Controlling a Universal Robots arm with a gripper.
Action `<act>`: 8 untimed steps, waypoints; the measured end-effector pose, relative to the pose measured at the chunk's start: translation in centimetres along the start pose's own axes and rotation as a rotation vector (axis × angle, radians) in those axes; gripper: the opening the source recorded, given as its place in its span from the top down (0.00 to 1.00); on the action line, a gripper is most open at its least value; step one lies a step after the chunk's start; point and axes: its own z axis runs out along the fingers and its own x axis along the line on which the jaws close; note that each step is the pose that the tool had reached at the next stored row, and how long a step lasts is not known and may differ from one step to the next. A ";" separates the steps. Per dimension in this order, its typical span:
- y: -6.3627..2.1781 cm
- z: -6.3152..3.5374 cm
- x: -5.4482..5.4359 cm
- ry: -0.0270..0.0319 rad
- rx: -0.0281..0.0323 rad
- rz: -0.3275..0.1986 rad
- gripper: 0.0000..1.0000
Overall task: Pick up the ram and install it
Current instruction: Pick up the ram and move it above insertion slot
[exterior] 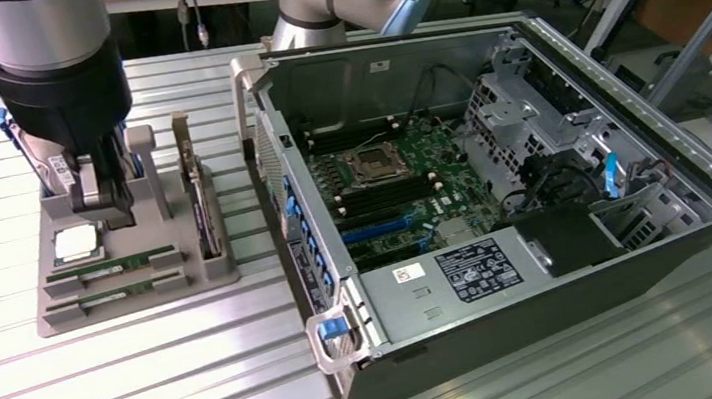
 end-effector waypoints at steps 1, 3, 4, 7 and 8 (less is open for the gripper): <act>0.00 0.09 0.0 0.0000 0.0000 0.000 0.70; -0.01 0.28 0.0 0.0000 0.0000 0.000 0.70; -0.02 0.39 0.0 0.0000 0.0001 0.000 0.70; -0.02 0.62 0.0 0.0001 -0.0001 0.000 0.70; -0.03 0.70 0.0 0.0001 0.0000 0.000 0.70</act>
